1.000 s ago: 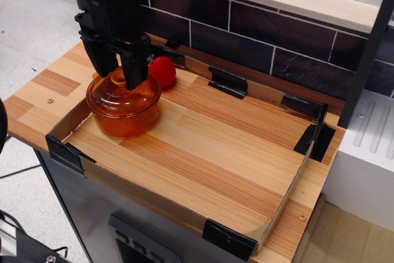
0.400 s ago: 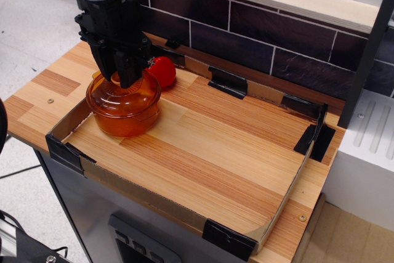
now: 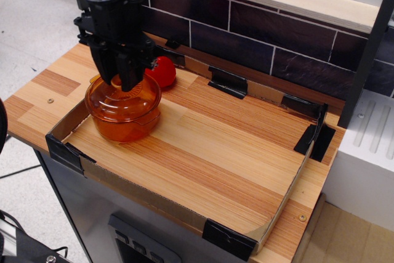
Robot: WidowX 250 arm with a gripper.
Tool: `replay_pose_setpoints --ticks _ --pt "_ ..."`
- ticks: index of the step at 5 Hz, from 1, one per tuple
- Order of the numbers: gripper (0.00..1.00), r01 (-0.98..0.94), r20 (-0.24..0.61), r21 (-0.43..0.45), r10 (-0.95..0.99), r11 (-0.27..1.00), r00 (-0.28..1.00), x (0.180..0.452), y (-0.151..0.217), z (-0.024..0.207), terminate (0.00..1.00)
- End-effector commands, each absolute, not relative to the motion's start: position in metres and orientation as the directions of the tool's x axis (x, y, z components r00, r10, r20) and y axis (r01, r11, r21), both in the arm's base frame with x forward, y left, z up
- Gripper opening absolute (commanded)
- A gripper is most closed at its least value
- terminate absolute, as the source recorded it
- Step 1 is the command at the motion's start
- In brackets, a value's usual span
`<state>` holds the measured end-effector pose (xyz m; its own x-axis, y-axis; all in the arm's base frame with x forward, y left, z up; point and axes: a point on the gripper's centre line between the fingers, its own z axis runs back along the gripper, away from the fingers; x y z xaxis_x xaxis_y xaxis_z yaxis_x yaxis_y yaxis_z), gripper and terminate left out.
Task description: Take lid off pot
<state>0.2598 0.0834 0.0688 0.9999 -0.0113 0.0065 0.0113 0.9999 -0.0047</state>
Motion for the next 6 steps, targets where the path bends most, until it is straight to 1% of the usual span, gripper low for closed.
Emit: replay_pose_setpoints --ticks 1,2,3,4,5,6 --pt "0.0 -0.02 0.065 -0.025 0.022 0.999 0.998 0.269 0.066 0.115 0.0" --pt "0.0 -0.003 0.051 -0.054 0.006 0.999 0.999 0.269 0.036 0.118 0.0" --pt "0.0 0.008 0.043 -0.04 -0.007 0.999 0.999 0.272 0.009 0.109 0.0" --pt "0.0 0.017 0.032 -0.024 -0.016 1.0 0.999 0.277 -0.013 0.094 0.0" --pt "0.0 0.004 0.032 0.0 -0.004 1.0 0.999 0.286 -0.026 0.075 0.0" --pt "0.0 -0.002 0.009 0.009 0.002 1.0 1.0 0.303 -0.038 0.054 0.0"
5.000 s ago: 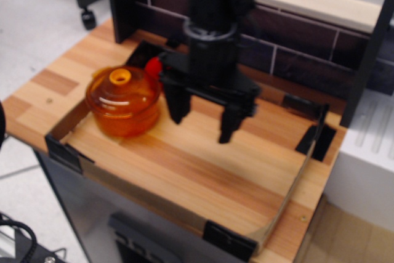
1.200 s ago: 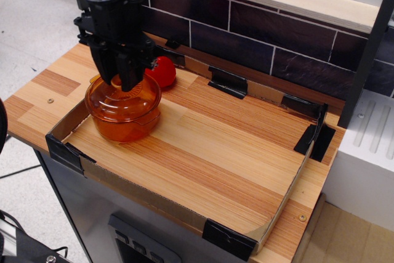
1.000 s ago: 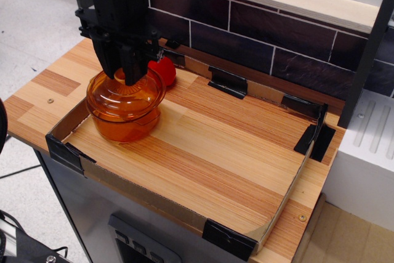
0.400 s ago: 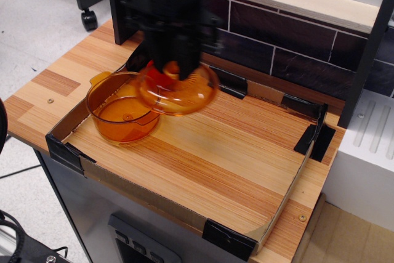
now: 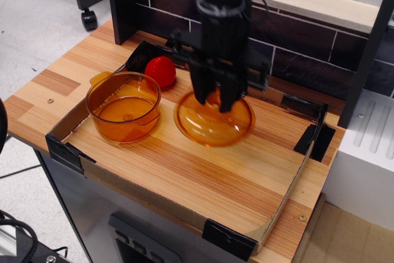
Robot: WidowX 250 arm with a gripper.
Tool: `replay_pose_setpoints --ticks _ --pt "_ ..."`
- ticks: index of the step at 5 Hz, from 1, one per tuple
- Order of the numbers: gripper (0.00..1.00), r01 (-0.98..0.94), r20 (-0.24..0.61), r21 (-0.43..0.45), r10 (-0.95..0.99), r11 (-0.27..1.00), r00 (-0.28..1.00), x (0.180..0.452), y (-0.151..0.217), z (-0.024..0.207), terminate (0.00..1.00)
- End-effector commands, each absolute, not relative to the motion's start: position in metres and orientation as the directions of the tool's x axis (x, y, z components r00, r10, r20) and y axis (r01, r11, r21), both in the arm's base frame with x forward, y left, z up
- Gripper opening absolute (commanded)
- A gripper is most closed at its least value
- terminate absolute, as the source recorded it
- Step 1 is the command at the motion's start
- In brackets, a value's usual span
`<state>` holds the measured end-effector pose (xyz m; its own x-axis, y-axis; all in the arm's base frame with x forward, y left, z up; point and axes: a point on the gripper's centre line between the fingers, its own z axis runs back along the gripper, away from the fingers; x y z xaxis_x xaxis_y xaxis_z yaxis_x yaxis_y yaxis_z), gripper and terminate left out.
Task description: Take lid off pot
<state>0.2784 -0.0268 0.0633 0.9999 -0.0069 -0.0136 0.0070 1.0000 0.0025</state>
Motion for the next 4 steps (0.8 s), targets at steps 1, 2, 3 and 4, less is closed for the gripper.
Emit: replay_pose_setpoints --ticks 1,2,3,4 --pt "0.0 -0.015 0.014 0.022 0.015 1.0 1.0 0.315 -0.047 0.043 0.0" --pt "0.0 -0.022 0.009 0.033 0.021 0.999 1.0 0.324 -0.054 0.035 0.0" --pt "1.0 -0.011 0.013 -0.001 0.011 1.0 1.0 0.326 -0.053 0.036 0.0" --pt "1.0 0.036 0.05 -0.033 -0.034 0.999 0.998 0.323 -0.05 0.043 0.0"
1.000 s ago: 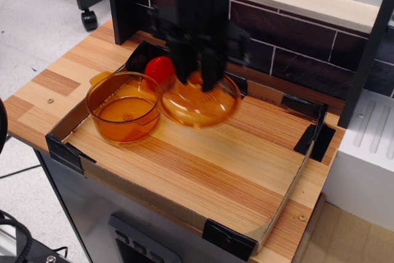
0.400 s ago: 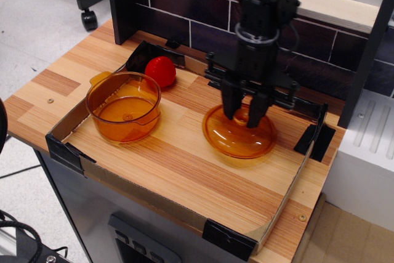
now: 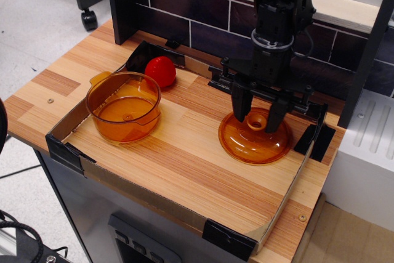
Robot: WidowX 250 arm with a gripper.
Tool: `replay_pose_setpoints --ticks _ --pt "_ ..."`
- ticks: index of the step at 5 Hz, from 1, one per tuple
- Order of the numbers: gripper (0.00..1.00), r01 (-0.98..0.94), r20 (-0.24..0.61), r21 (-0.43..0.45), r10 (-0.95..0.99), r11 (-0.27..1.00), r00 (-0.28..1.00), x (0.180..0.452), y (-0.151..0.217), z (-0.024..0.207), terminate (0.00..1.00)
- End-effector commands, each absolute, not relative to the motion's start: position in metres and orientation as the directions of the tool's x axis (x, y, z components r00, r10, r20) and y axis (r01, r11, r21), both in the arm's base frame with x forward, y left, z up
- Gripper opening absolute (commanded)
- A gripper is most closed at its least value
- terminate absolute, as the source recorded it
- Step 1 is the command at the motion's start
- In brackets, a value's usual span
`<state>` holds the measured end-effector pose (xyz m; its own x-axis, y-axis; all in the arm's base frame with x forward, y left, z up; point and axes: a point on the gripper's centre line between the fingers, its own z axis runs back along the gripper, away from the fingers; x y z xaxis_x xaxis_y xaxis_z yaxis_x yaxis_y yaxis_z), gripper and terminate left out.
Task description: Take lid off pot
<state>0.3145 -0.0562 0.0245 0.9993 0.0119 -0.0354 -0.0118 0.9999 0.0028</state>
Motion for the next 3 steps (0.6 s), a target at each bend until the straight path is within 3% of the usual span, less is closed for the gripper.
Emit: replay_pose_setpoints --ticks 1,2,3 --pt "1.0 0.024 0.044 -0.048 -0.022 0.999 0.999 0.3224 -0.0452 0.0475 0.0" --pt "1.0 0.024 0.044 -0.048 -0.022 0.999 0.999 0.3224 -0.0452 0.0475 0.0" --pt "1.0 0.024 0.044 -0.048 -0.022 0.999 0.999 0.3224 -0.0452 0.0475 1.0"
